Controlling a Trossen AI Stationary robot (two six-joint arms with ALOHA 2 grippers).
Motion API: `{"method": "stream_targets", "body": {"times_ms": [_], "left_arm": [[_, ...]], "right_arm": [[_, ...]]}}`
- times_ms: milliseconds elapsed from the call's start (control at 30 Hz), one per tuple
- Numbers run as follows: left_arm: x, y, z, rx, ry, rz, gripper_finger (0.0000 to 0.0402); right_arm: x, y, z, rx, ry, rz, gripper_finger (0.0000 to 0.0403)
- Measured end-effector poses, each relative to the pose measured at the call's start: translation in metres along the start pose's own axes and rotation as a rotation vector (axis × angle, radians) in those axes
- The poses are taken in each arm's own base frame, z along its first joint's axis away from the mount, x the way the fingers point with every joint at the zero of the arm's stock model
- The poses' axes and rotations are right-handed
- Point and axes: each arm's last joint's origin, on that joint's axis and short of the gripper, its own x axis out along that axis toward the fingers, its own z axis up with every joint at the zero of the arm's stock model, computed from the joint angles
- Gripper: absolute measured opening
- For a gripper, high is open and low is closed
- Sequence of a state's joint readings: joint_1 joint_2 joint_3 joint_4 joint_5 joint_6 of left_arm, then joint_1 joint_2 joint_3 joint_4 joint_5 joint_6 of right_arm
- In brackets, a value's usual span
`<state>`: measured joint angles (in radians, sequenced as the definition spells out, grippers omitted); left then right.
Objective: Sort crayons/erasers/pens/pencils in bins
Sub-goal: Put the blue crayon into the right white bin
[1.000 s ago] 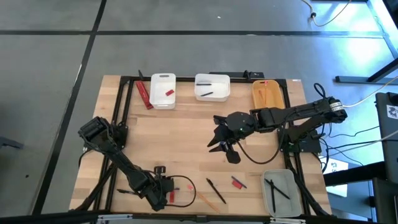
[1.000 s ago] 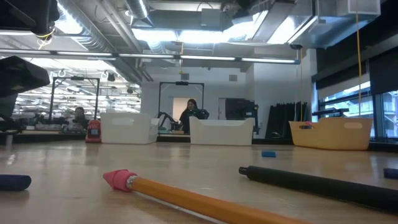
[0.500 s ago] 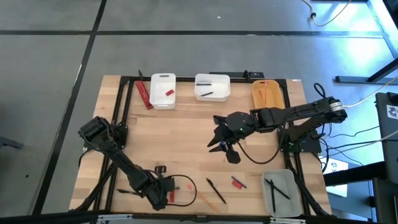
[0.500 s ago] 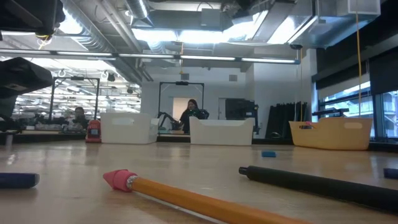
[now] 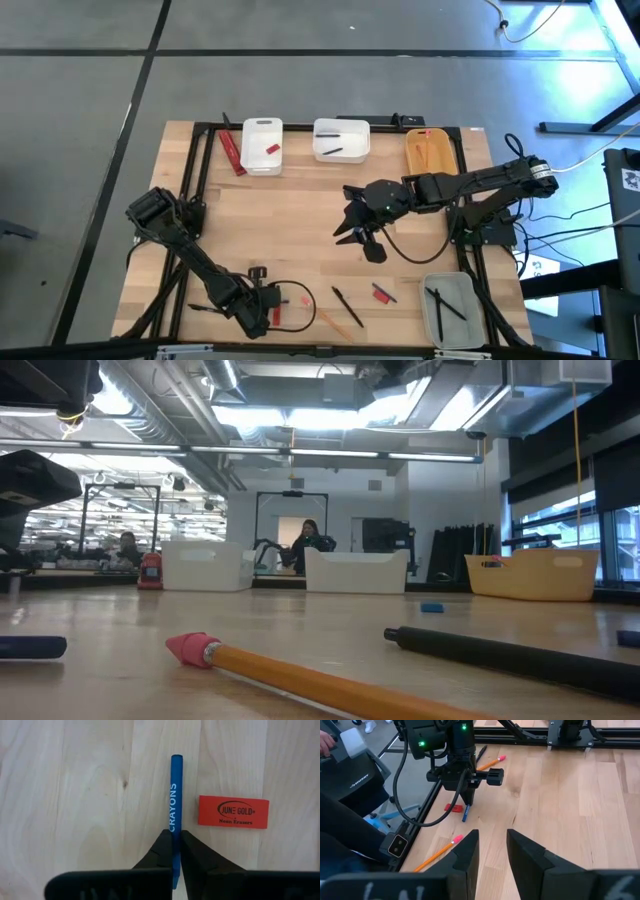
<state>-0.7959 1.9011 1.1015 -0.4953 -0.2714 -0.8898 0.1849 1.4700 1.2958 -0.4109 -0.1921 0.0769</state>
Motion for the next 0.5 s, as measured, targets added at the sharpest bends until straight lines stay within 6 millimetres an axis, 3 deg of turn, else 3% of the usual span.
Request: {"method": "stream_targets", "body": {"times_ms": [200,500], "left_arm": [[-0.008,0.002,0.004,-0.015,-0.016,-0.019,0.0005],[-0.031,0.018,0.018,-0.051,-0.046,-0.008,0.0005]], "right_arm": [[-0.003,0.000,0.001,-0.005,-0.010,-0.001,0.0101],[-0.029,-0.004,0.009,-0.002,-0.081,-0.059,0.0101]]}}
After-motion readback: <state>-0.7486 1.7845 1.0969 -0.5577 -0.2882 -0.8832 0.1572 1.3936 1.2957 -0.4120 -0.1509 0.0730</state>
